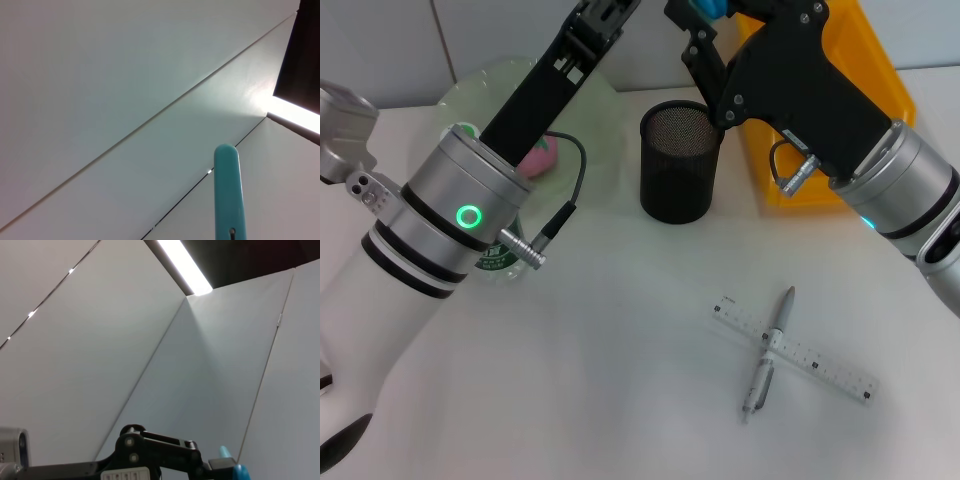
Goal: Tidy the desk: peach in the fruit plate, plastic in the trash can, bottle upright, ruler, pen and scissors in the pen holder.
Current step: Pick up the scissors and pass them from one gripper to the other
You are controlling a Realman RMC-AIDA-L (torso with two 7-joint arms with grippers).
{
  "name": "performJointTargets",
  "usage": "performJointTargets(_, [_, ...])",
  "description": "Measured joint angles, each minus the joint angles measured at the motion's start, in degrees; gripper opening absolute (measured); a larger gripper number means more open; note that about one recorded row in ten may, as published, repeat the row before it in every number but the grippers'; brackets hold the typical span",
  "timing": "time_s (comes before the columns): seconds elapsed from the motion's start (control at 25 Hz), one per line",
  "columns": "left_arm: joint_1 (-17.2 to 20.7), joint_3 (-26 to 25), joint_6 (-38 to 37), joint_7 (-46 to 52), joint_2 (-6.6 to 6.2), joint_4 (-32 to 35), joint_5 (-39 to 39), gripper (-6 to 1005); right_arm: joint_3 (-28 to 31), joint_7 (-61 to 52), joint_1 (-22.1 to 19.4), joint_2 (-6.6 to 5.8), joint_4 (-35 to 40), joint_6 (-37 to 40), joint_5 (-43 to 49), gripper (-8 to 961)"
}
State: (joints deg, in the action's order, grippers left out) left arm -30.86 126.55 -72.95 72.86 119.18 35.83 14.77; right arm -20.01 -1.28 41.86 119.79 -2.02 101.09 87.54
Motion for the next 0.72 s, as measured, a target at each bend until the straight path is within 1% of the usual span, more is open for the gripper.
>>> performJointTargets(0.4, [-0.09,0.17,-0.40,0.00,0.00,0.04,0.02,269,-0.01,0.05,0.12,-0.07,0.10,0.82,-0.04,113])
performJointTargets(0.72, [-0.18,0.03,-0.90,-2.06,0.05,0.42,-0.63,270,-0.21,0.06,-0.13,-0.07,0.05,1.75,0.18,86])
